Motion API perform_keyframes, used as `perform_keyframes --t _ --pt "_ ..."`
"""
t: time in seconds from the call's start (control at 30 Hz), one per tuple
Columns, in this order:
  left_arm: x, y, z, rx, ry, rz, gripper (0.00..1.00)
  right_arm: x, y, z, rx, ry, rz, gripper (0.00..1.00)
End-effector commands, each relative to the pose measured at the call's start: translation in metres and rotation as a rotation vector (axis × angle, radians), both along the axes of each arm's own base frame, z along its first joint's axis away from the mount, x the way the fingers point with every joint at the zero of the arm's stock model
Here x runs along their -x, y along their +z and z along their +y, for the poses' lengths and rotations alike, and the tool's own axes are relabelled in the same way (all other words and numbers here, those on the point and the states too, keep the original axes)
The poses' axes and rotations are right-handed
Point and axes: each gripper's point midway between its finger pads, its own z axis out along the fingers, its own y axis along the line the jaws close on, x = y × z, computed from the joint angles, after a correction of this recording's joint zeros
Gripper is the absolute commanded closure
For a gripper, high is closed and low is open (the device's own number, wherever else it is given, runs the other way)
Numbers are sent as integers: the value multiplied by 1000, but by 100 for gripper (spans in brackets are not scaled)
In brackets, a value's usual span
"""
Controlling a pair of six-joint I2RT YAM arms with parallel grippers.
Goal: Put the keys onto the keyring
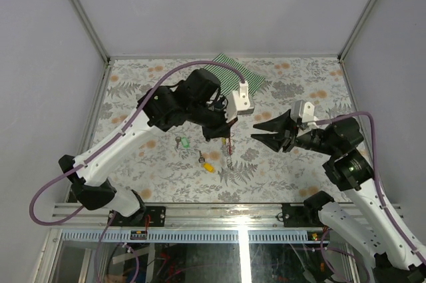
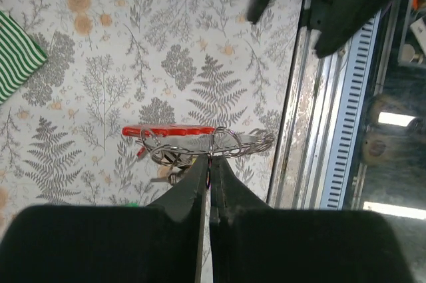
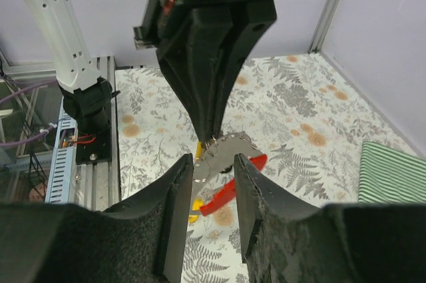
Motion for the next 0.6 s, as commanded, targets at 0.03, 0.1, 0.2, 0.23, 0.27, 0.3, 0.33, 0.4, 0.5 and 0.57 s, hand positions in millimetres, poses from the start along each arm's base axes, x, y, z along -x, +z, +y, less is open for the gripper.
perform_keyframes --t 0.03,0.1,0.2,0.23,0.27,0.3,0.33,0.4,0.5,0.57 --pt "10 12 10 -59 -25 -106 100 3 -6 9 -37 70 -8 62" --pt "13 11 7 -72 -48 -141 100 4 -9 12 -60 97 -12 60" --pt "18 12 3 -87 -84 -194 100 5 -11 18 -105 145 -42 59" --pt "20 13 1 -85 -99 -205 100 5 -13 20 -123 161 -49 59" --pt "22 14 0 -82 -108 -216 100 8 -8 21 -153 181 -82 59" --pt "23 16 -1 -78 -118 -226 100 10 -9 23 -167 201 -89 59" --pt "25 17 -2 -75 -127 -236 100 12 -11 25 -173 219 -84 60" --pt "26 19 -2 -74 -134 -250 100 16 -14 29 -167 251 -86 60" --pt "25 18 -1 -82 -132 -263 100 25 -18 35 -142 294 -94 63" --pt "24 17 1 -90 -126 -270 100 29 -21 38 -125 311 -96 64"
